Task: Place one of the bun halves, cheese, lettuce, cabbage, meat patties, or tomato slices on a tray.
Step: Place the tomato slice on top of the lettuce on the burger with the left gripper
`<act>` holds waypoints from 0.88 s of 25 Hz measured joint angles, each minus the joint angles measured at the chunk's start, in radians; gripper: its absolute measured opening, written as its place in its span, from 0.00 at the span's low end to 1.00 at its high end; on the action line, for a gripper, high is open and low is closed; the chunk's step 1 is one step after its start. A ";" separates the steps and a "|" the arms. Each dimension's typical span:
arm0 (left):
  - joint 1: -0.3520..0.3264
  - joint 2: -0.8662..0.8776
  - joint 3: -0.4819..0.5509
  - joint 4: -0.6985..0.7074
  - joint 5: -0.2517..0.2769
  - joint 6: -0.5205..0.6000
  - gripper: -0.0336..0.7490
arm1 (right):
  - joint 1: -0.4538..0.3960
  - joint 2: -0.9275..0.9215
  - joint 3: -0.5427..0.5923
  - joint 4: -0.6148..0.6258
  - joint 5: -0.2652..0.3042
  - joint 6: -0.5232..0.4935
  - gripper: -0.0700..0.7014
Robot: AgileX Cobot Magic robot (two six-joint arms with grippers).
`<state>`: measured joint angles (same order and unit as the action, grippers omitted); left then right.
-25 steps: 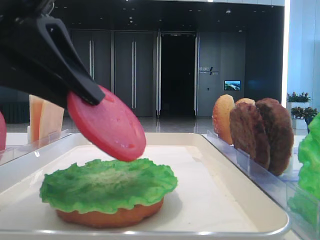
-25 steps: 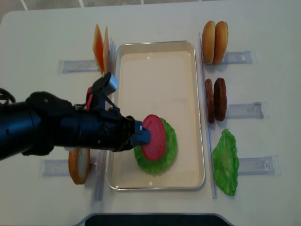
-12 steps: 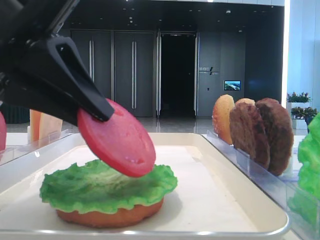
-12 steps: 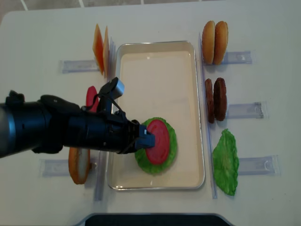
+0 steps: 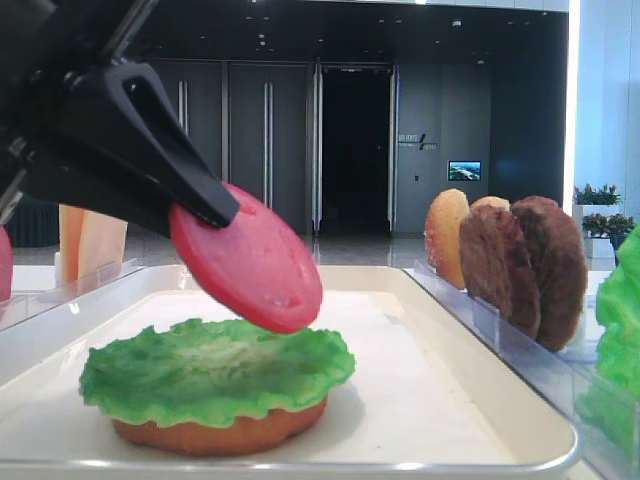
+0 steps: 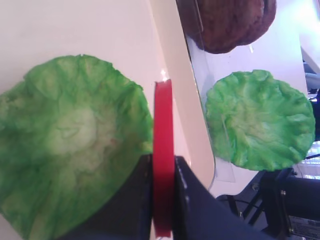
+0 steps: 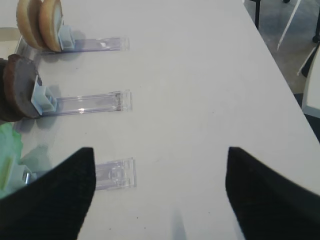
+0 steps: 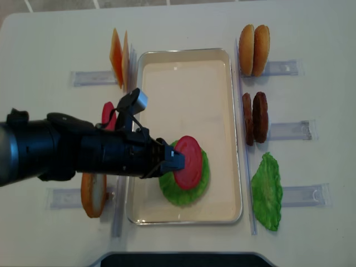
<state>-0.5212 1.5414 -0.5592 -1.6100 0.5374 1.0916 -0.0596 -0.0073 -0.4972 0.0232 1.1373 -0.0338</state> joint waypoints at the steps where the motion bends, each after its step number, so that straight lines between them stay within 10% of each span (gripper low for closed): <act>1: 0.000 0.000 0.000 -0.008 0.002 0.005 0.11 | 0.000 0.000 0.000 0.000 0.000 0.000 0.79; 22: 0.000 0.059 0.000 -0.028 -0.016 0.016 0.14 | 0.000 0.000 0.000 0.000 0.000 0.000 0.79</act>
<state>-0.5212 1.6009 -0.5592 -1.6377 0.5212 1.1072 -0.0596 -0.0073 -0.4972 0.0232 1.1373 -0.0338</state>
